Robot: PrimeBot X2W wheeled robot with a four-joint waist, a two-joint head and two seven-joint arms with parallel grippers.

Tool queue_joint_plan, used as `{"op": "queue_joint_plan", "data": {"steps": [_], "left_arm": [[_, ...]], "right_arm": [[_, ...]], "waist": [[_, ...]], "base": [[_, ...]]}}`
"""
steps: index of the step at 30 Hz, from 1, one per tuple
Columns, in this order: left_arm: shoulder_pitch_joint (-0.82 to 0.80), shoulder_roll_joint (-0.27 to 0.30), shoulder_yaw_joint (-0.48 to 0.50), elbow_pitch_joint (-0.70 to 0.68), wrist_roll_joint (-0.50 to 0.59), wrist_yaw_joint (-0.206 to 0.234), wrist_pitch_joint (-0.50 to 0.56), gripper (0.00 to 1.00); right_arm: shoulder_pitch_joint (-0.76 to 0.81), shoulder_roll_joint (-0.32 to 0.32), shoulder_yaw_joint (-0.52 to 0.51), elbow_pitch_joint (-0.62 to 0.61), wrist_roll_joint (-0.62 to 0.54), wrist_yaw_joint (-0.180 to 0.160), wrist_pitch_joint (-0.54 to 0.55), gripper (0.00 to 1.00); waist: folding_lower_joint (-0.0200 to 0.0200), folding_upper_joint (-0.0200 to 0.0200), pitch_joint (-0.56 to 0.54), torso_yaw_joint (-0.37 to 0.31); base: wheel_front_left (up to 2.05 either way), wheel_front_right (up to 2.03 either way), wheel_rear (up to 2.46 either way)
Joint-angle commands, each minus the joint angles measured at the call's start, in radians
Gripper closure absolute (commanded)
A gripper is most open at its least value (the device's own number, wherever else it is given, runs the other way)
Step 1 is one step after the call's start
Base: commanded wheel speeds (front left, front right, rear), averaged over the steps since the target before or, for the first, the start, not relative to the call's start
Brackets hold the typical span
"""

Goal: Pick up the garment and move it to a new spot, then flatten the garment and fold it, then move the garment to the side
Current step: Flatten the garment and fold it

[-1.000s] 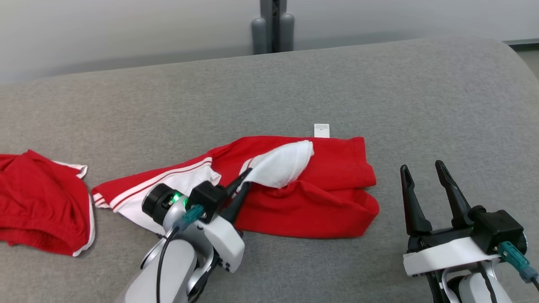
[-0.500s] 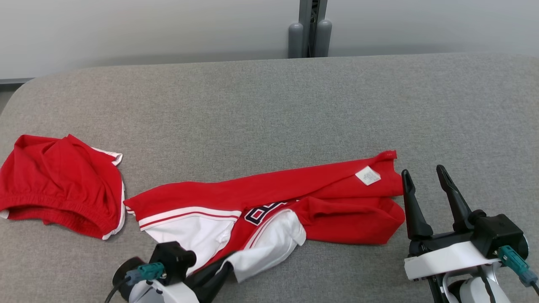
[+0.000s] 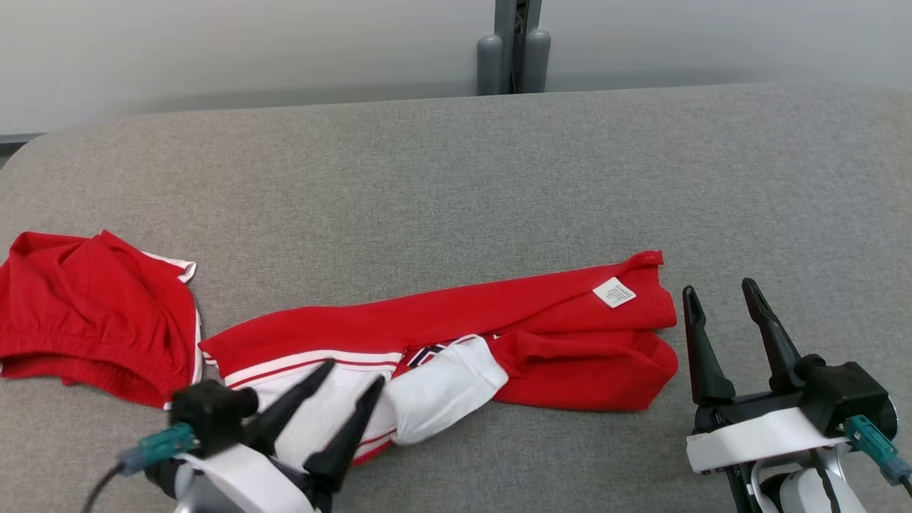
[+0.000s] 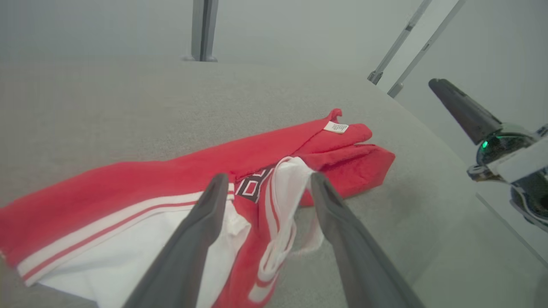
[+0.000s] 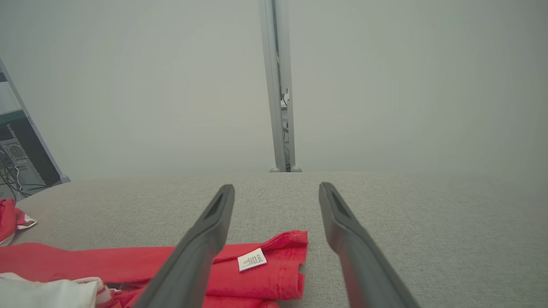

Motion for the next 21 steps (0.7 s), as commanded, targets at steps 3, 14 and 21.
{"op": "queue_joint_plan", "data": {"steps": [3,14,21], "left_arm": [[0.025,-0.008,0.061,-0.027,-0.013,0.013,-0.080,0.00],[0.078,-0.047,0.134,0.039,-0.037,0.073,-0.178,0.00],[0.128,-0.103,0.118,0.153,-0.078,0.098,-0.183,0.00]], "right_arm": [[0.006,-0.007,-0.001,0.005,-0.002,0.002,-0.001,0.00],[0.007,-0.007,0.010,0.008,-0.003,0.002,-0.001,0.00],[0.006,-0.007,0.014,0.007,0.001,0.002,-0.001,0.00]], "waist": [[0.0000,0.0000,0.001,0.011],[0.0000,0.0000,-0.004,0.047],[0.0000,0.0000,0.000,0.057]], "base": [[0.00,0.00,0.00],[0.00,0.00,0.00],[0.00,0.00,0.00]]}}
